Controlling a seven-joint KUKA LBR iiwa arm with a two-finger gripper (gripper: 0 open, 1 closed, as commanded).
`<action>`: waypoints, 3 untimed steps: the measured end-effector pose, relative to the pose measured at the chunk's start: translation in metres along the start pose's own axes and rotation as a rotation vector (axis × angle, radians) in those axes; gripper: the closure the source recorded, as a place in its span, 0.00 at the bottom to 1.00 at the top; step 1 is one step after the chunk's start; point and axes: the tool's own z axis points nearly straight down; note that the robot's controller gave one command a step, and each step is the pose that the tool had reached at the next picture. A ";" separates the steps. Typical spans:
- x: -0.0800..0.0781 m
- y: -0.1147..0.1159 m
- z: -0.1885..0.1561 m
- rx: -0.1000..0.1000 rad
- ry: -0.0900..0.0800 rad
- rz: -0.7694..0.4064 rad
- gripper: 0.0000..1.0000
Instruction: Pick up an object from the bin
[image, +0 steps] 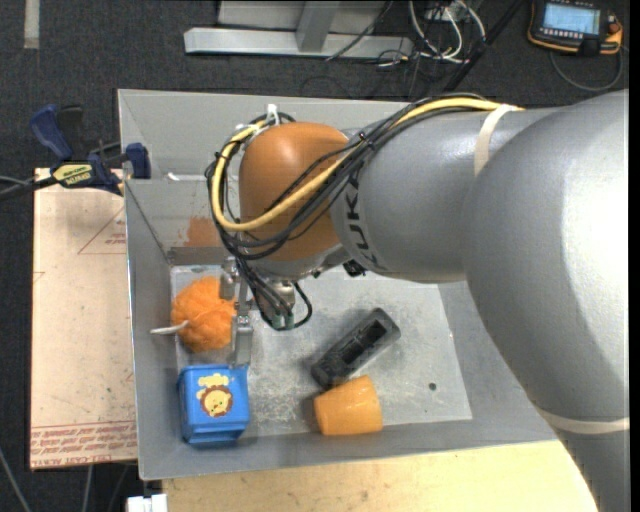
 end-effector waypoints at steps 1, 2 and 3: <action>-0.002 -0.001 -0.005 -0.001 -0.006 0.003 0.00; -0.002 0.003 0.009 -0.002 -0.012 -0.084 0.00; 0.001 0.014 0.032 -0.002 -0.022 -0.264 0.00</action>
Offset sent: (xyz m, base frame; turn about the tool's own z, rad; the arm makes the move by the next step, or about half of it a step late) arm -0.0068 0.0128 -0.0744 -0.3623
